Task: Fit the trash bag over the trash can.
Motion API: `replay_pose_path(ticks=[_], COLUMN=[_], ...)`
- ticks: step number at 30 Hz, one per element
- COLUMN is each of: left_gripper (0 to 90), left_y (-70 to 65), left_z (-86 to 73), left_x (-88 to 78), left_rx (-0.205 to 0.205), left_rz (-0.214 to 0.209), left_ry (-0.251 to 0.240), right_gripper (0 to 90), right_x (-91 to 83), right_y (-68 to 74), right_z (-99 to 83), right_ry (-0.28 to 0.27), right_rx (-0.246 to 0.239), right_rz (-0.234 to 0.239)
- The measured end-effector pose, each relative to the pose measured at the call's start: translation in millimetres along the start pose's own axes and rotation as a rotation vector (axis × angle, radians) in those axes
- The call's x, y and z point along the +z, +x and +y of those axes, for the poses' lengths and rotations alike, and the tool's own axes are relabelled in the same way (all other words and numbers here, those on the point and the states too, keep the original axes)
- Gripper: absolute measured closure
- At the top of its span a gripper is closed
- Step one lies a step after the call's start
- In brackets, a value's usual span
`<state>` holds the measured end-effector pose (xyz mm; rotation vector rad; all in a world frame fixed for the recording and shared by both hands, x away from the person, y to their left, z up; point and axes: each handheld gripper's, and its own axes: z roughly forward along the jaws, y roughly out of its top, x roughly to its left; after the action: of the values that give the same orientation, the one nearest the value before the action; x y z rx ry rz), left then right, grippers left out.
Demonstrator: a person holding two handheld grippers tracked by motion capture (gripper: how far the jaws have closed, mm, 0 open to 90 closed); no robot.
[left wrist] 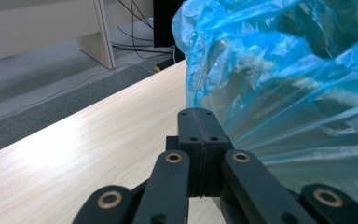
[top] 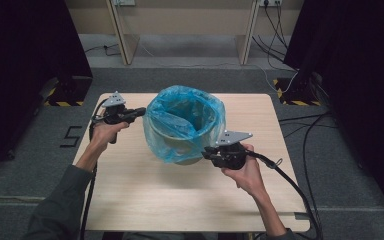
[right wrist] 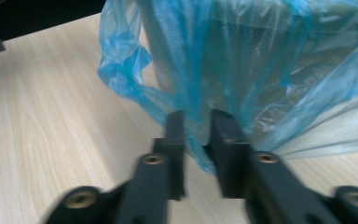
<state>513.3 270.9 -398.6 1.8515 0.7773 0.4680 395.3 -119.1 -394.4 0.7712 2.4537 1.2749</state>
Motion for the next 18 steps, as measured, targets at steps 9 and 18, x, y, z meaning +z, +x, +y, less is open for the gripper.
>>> replay_pose_path(ticks=[9, 18], left_gripper=[60.8, 42.0], left_y=[-5.0, -46.9], left_z=[11.7, 6.8], left_x=[-29.2, -55.4], left_rx=[-0.054, -0.039], left_rz=[-0.017, -0.089], left_ry=[-0.07, -0.072], right_gripper=[51.1, 46.5], right_x=[-50.8, -29.0], right_y=[-21.0, -57.6], right_z=[23.7, 30.7], right_ry=[-0.171, -0.132], right_rx=[0.082, 0.191], right_rz=[-0.146, -0.231])
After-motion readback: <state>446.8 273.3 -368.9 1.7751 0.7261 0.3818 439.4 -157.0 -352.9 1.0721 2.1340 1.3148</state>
